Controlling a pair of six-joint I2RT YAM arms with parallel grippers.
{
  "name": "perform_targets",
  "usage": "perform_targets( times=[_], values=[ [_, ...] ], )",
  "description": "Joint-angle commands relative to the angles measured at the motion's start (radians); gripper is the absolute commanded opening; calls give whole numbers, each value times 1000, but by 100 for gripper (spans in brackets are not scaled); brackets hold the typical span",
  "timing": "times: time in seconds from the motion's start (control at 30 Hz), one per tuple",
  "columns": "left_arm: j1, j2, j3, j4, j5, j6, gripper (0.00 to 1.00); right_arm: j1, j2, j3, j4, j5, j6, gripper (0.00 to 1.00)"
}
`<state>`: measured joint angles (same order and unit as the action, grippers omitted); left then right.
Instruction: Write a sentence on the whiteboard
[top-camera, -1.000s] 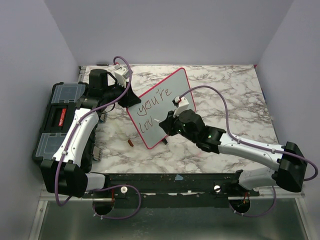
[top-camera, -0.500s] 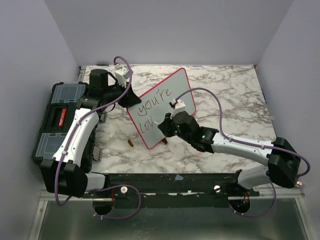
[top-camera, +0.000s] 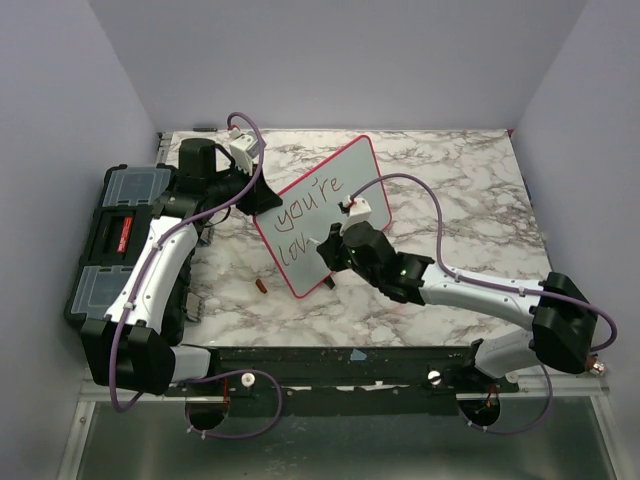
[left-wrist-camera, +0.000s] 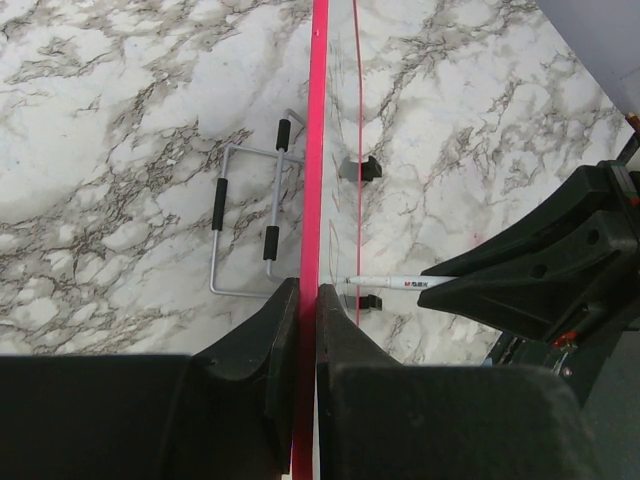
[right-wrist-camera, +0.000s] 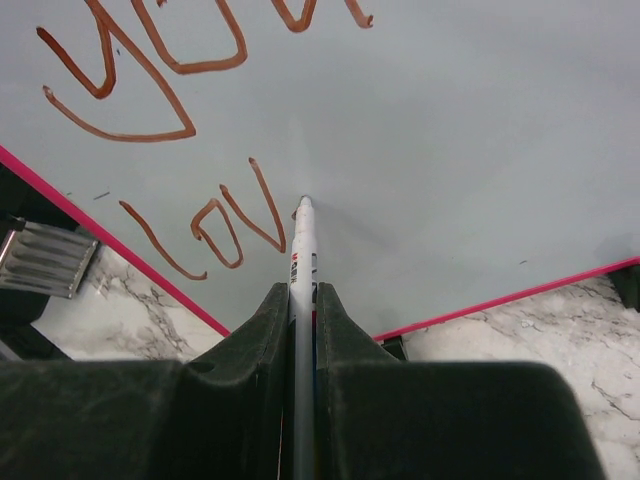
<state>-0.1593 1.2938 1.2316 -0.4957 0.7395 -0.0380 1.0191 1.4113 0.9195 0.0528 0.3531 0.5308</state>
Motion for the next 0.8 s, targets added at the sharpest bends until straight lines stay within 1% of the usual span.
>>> perform_targets(
  times=[0.0,0.23,0.77],
  values=[
    [-5,-22,1,57,-34,27,0,-3,22,57,-12,87,-7,1],
    [-6,-24,0,55,-36,27,0,-3,44,101,-30,97,-26,1],
    [-6,-27,-1,54,-38,29,0,-4,49,72,-9,-40,-33,1]
  ],
)
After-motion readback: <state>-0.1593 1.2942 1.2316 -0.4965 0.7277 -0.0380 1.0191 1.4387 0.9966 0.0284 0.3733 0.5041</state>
